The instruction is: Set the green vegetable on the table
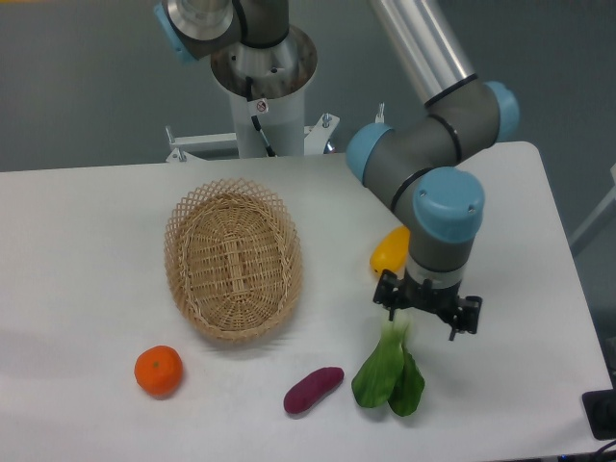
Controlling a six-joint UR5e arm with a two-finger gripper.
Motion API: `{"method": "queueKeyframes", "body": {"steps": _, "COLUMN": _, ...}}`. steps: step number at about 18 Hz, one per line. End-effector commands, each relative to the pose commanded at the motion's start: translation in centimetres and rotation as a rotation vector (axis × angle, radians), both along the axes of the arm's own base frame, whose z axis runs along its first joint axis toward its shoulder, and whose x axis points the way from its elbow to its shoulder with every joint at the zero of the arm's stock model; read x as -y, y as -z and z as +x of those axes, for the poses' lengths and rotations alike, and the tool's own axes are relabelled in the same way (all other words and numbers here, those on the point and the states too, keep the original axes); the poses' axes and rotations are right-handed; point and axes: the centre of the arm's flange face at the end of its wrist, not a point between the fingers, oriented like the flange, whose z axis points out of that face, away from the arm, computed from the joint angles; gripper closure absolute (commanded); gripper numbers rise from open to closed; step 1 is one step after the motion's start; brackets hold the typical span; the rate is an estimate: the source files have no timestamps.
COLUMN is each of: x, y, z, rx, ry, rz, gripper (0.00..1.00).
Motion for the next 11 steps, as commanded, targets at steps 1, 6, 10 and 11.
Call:
{"method": "queueKeyframes", "body": {"steps": 1, "x": 0.5, "y": -0.3, "z": -0.6, "rx": -0.006, "ry": 0.008, "rz": 0.001, "gripper": 0.00}}
{"method": "queueKeyframes", "body": {"steps": 6, "x": 1.6, "y": -1.5, "z": -2.8, "rx": -0.027, "ry": 0.075, "rz": -0.017, "gripper": 0.00}}
{"method": "queueKeyframes", "body": {"steps": 10, "x": 3.2, "y": -2.3, "z": -5.0, "rx": -0.002, "ry": 0.145, "rz": -0.051, "gripper": 0.00}}
{"method": "queueKeyframes", "body": {"steps": 11, "x": 3.7, "y": -2.4, "z": -5.4, "rx": -0.004, "ry": 0.153, "rz": -0.053, "gripper": 0.00}}
